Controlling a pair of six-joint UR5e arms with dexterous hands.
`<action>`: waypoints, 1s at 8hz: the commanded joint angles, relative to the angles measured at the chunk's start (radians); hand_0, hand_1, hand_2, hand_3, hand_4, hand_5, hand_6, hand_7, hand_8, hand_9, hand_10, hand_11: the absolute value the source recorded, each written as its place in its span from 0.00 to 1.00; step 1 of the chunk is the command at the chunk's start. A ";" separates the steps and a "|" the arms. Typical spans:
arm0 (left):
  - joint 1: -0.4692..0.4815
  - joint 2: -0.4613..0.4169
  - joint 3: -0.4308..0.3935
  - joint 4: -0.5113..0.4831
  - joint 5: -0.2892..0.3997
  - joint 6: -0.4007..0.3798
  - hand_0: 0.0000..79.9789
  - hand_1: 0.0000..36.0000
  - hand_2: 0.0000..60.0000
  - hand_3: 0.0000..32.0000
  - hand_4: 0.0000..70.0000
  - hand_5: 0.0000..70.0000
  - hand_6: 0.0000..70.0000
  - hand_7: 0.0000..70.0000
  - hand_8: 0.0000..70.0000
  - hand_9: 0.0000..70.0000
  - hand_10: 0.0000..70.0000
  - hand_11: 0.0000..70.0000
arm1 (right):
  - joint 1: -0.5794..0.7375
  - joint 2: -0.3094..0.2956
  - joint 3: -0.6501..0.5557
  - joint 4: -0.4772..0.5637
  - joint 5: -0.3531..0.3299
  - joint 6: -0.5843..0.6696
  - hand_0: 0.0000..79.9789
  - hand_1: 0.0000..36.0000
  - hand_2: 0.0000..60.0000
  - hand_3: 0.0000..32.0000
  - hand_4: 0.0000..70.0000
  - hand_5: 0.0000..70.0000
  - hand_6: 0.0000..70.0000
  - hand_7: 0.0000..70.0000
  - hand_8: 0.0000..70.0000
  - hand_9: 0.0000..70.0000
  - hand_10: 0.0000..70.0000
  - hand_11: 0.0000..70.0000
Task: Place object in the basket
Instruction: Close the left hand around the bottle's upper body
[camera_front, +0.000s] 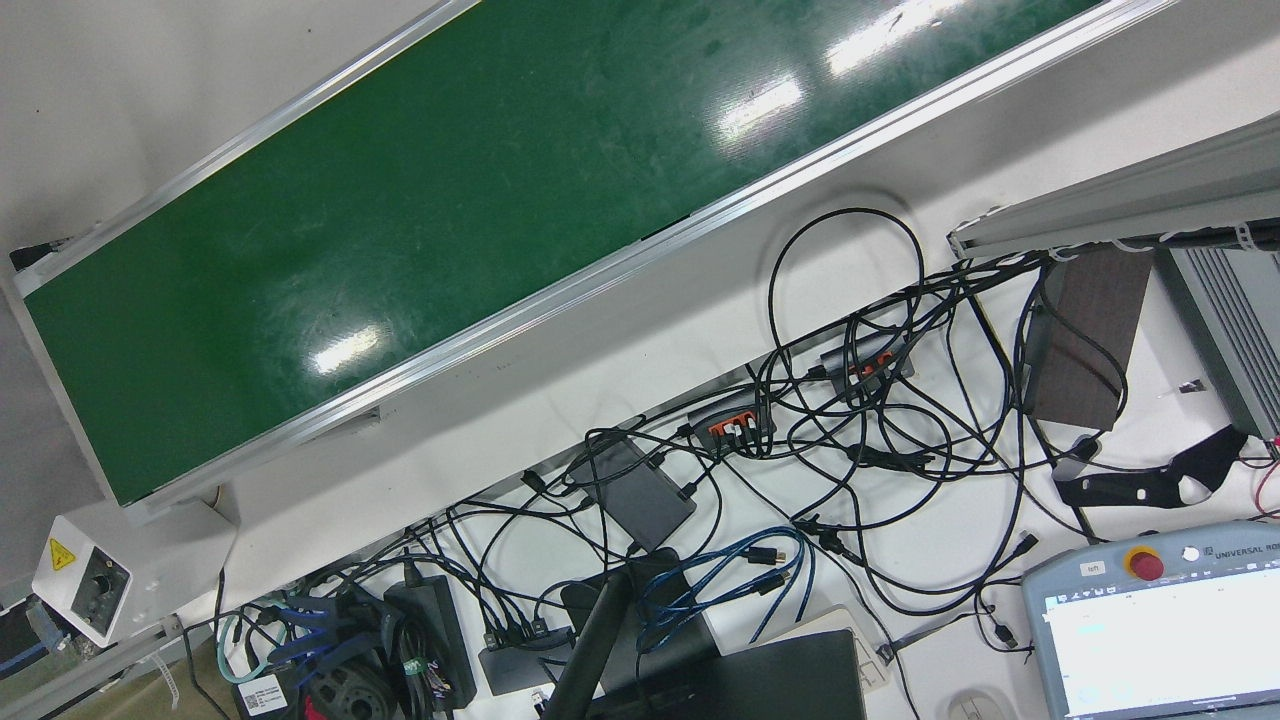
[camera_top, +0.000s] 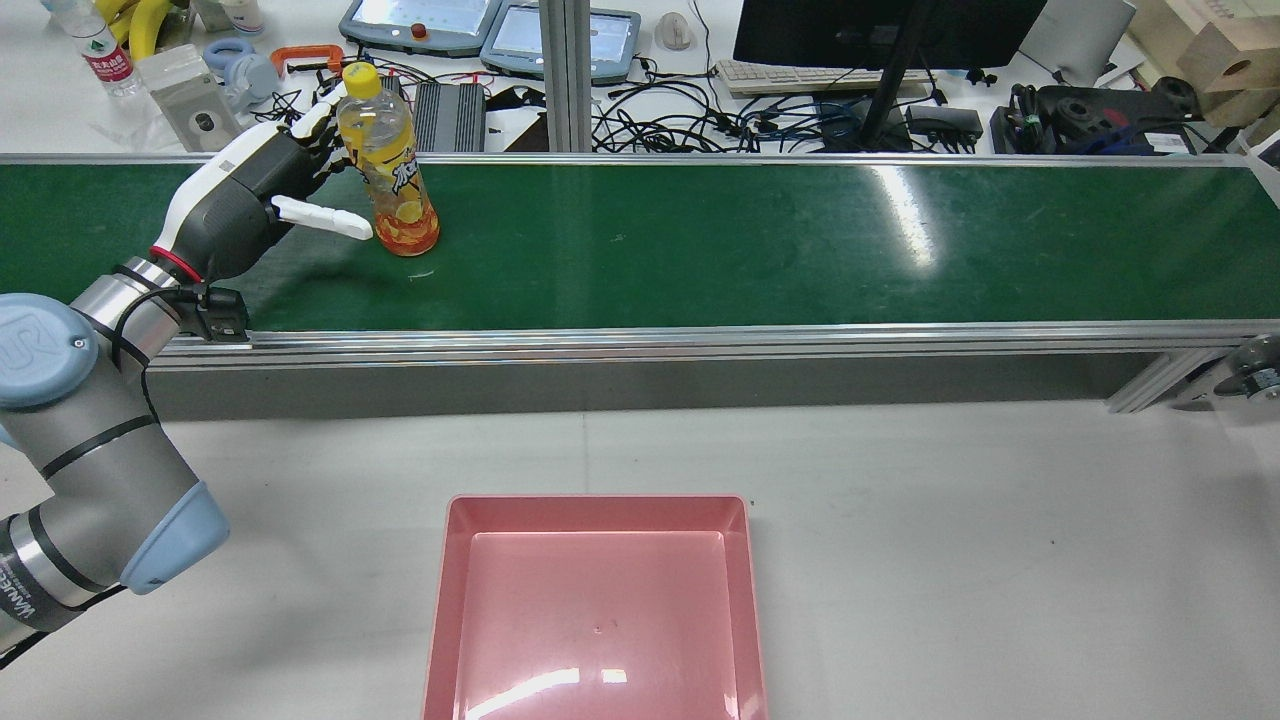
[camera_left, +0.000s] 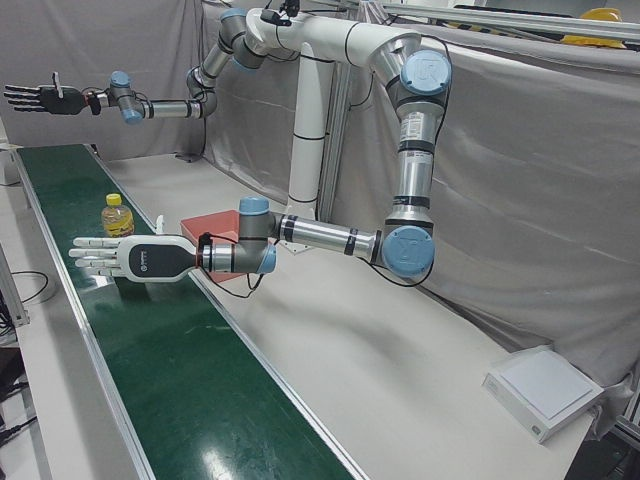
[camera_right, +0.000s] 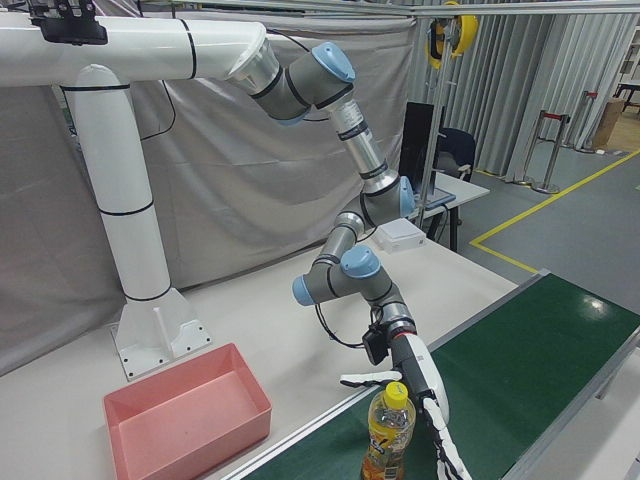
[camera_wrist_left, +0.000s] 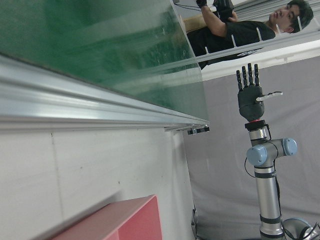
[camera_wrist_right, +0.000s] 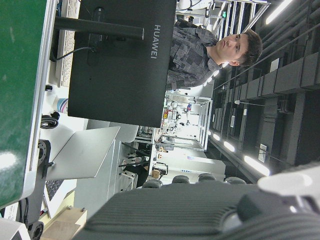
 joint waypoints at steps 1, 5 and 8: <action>0.000 0.000 -0.005 0.002 0.000 -0.053 0.58 0.34 0.10 0.00 0.00 0.12 0.00 0.00 0.05 0.10 0.13 0.20 | 0.000 0.000 0.000 0.000 0.000 0.000 0.00 0.00 0.00 0.00 0.00 0.00 0.00 0.00 0.00 0.00 0.00 0.00; 0.000 -0.136 -0.066 0.190 0.001 -0.062 0.59 0.49 0.54 0.00 0.27 0.23 0.00 0.07 0.10 0.18 0.24 0.37 | 0.000 0.000 0.000 0.000 0.000 0.000 0.00 0.00 0.00 0.00 0.00 0.00 0.00 0.00 0.00 0.00 0.00 0.00; 0.000 -0.235 -0.115 0.386 0.000 -0.050 0.58 0.71 1.00 0.00 0.49 1.00 0.66 0.98 0.81 1.00 0.81 1.00 | 0.000 0.000 0.000 0.000 0.000 0.000 0.00 0.00 0.00 0.00 0.00 0.00 0.00 0.00 0.00 0.00 0.00 0.00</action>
